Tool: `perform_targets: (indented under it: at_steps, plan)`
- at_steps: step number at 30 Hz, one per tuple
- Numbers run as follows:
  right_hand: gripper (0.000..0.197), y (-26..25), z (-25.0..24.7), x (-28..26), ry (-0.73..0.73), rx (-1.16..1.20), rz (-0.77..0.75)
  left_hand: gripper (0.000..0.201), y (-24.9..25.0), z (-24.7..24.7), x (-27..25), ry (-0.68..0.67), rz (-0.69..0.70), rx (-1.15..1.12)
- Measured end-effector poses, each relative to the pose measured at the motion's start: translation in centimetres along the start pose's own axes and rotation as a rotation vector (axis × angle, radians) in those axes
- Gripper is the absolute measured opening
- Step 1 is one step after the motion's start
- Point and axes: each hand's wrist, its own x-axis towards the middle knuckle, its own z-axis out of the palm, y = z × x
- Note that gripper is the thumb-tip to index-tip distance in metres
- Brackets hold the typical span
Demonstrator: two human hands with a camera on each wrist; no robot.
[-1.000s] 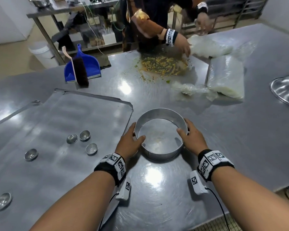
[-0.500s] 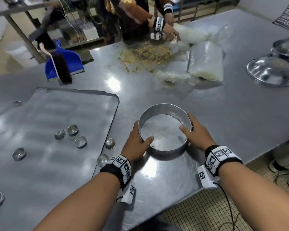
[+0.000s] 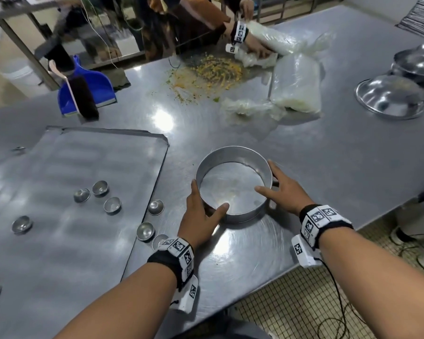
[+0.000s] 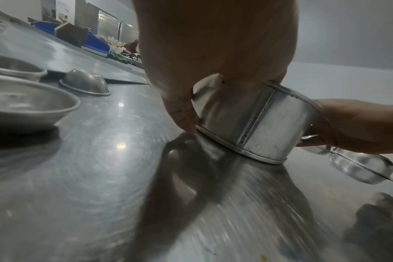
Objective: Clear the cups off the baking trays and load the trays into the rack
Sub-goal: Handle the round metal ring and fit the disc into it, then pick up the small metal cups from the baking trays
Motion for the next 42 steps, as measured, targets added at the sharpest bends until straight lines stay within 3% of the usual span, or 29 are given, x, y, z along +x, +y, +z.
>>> perform_targets:
  at_steps: [4,7,11,14,18,23,27,33,38,42]
  plan:
    - [0.093,-0.3,-0.5,0.0,-0.008,-0.055,-0.020,0.113,-0.2,0.0,0.3,0.002,0.007,-0.003]
    - [0.083,-1.0,-0.6,0.0,0.123,-0.162,-0.023,0.102,-0.6,-0.9,0.5,0.023,0.011,0.009]
    - [0.049,-4.7,-0.5,0.6,0.370,-0.268,-0.142,0.072,-0.8,-3.0,0.3,0.135,0.019,-0.009]
    - [0.032,-8.8,1.1,1.0,0.405,-0.276,-0.275,0.043,-1.2,-5.7,-0.2,0.231,0.032,0.095]
    - [0.027,-14.4,6.2,0.6,0.325,-0.227,-0.430,0.027,-3.9,-10.7,-2.5,0.340,-0.015,0.080]
    - [0.026,-19.3,14.8,-0.8,0.144,-0.246,-0.535,0.023,-8.7,-17.3,-6.9,0.460,-0.092,0.081]
    - [0.026,-21.1,21.1,-2.1,-0.008,-0.281,-0.519,0.024,-13.1,-21.8,-10.7,0.487,-0.193,0.116]
    - [0.027,-18.1,25.4,-4.1,-0.087,-0.348,-0.390,0.030,-17.1,-24.0,-12.8,0.300,-0.234,0.162]
    - [0.032,-14.9,25.2,-6.0,-0.044,-0.339,-0.221,0.036,-16.4,-22.4,-10.2,0.136,-0.104,0.236]
    - [0.048,-13.0,25.0,-7.0,-0.035,-0.320,-0.132,0.048,-14.7,-20.2,-6.9,-0.021,0.011,0.288]
